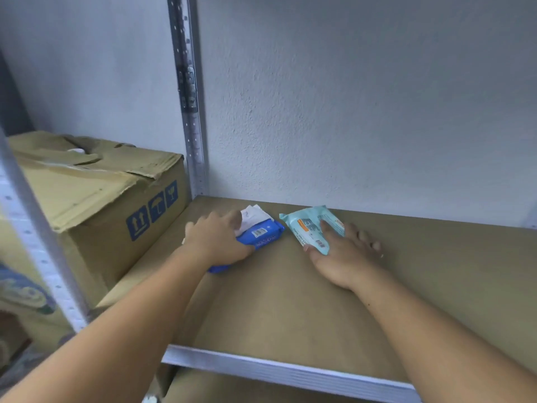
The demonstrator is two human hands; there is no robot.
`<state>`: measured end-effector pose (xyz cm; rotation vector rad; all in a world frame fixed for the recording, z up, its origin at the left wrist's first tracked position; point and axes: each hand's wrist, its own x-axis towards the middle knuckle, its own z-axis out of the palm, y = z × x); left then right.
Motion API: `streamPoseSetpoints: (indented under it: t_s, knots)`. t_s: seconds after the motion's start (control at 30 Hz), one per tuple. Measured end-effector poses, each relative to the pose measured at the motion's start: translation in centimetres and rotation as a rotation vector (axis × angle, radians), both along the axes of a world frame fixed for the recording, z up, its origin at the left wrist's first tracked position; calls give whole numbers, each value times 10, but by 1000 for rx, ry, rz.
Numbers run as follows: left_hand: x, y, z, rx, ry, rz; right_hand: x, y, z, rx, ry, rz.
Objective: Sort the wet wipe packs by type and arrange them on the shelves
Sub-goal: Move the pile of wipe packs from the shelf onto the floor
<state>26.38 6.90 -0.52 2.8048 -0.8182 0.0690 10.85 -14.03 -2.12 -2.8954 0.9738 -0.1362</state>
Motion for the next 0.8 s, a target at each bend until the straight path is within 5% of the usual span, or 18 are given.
streamPoseSetpoints:
  t_s: [0.33, 0.63, 0.8]
  knots:
    - [-186, 66, -5, -220, 80, 36, -134, 85, 15, 166, -28, -53]
    - [-324, 134, -88, -578, 477, -23, -312, 177, -60, 290, -608, -309]
    - [-375, 143, -181, -404, 786, 85, -361, 199, -154, 453, -308, -408]
